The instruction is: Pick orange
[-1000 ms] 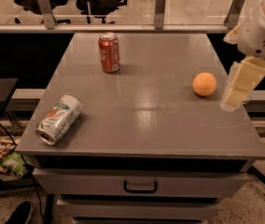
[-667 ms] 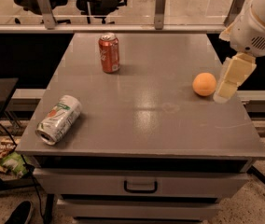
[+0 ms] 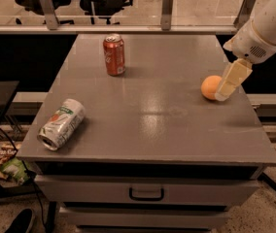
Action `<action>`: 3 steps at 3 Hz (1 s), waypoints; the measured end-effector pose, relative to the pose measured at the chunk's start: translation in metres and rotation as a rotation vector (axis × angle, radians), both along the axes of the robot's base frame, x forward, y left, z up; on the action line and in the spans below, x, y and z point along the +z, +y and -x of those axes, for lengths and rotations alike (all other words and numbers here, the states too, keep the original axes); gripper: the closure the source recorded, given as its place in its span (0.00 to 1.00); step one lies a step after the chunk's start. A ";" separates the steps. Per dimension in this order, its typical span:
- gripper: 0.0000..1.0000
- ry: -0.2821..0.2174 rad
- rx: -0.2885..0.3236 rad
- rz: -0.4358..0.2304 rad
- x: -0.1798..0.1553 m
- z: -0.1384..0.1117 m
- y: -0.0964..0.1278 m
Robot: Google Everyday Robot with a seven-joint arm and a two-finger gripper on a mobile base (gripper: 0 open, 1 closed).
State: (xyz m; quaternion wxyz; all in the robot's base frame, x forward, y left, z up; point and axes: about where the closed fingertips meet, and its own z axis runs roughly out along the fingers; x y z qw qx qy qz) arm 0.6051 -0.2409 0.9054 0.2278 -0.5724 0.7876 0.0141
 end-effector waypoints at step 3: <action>0.13 0.085 0.042 -0.071 -0.044 -0.016 -0.007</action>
Offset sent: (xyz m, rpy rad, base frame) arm 0.0186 -0.0154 -0.0472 0.0818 0.0912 0.0367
